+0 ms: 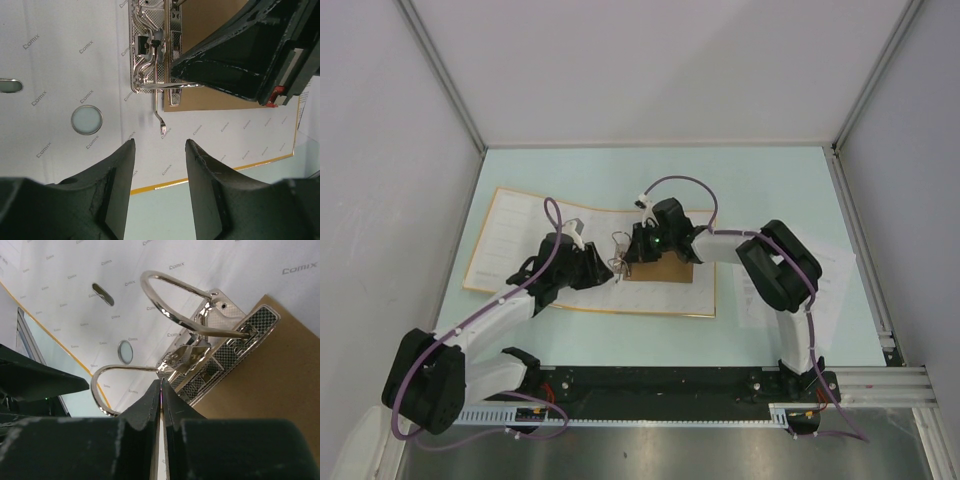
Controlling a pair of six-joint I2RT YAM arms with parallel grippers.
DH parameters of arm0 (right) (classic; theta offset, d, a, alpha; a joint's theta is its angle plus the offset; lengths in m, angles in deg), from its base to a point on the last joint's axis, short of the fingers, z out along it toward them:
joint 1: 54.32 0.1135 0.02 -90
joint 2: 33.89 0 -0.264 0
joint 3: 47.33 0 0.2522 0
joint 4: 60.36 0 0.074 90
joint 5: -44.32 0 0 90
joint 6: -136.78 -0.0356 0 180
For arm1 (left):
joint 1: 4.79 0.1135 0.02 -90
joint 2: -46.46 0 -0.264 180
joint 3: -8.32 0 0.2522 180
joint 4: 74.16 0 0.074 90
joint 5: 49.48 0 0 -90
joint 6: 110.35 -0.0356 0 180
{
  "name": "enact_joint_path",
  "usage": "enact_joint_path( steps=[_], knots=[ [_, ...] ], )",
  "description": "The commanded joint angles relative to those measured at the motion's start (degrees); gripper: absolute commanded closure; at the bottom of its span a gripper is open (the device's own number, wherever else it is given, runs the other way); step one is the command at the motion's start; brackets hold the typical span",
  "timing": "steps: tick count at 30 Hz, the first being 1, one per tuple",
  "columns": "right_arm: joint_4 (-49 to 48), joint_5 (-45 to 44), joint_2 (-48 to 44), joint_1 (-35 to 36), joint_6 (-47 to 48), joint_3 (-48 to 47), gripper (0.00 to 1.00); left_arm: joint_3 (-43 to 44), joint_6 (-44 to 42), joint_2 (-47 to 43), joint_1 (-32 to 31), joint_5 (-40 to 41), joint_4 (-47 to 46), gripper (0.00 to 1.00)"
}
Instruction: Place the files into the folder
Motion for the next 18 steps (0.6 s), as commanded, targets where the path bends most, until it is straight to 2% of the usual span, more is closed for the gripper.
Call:
enact_joint_path(
  steps=[1,18],
  knots=[
    [0.5,-1.2,1.3,-0.4,0.6,0.2,0.93,1.1,0.9,0.0,-0.7,0.8,-2.2,0.5],
    [-2.9,1.3,1.0,-2.9,-0.7,3.5,0.92,1.5,0.9,-0.1,-0.9,0.9,-1.9,0.5]
  ],
)
